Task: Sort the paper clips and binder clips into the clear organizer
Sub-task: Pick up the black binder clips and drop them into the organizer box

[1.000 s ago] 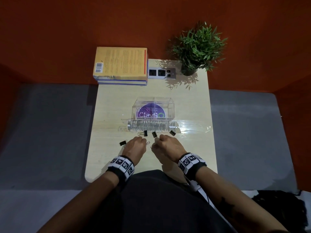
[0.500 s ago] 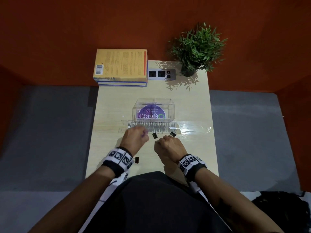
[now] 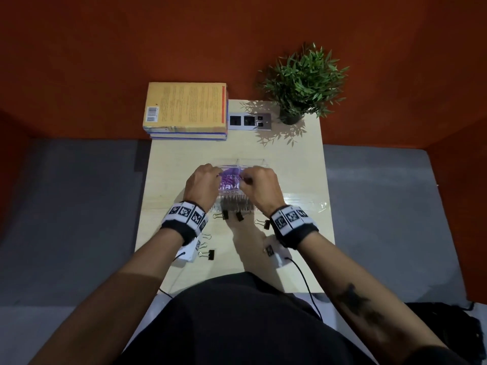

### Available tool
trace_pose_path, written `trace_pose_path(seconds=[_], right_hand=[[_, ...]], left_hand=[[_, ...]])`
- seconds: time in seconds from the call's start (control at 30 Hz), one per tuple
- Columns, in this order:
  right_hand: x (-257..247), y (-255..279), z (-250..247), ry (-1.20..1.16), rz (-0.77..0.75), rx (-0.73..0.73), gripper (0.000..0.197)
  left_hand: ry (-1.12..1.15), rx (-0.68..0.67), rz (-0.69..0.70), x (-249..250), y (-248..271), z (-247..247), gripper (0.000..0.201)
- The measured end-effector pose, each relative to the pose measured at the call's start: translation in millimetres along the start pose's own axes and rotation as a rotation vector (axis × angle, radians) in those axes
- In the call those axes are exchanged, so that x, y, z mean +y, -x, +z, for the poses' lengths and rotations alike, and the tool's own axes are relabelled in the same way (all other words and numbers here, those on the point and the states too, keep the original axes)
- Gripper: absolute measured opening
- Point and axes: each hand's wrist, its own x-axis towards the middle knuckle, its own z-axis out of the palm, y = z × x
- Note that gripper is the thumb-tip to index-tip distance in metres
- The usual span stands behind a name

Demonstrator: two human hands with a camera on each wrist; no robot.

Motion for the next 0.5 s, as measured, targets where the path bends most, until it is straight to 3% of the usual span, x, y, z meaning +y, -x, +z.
trace_pose_path(seconds=[0.13,0.3,0.5], right_hand=[[-14,-32,18,0.13,-0.044,-0.077,0.013],[-14,-25,15,0.183,-0.145,-0.052,0.007],[40,42,-7,0.281,-0.128,-0.045,0.011]], left_hand=[[0.009,0.079,-0.043,-16,38,-5,0.013],[-0.043,-0.055,-0.11,-49,91,2,0.016],[-0.163,-0.342,-0.283,-66,130,17,0.07]])
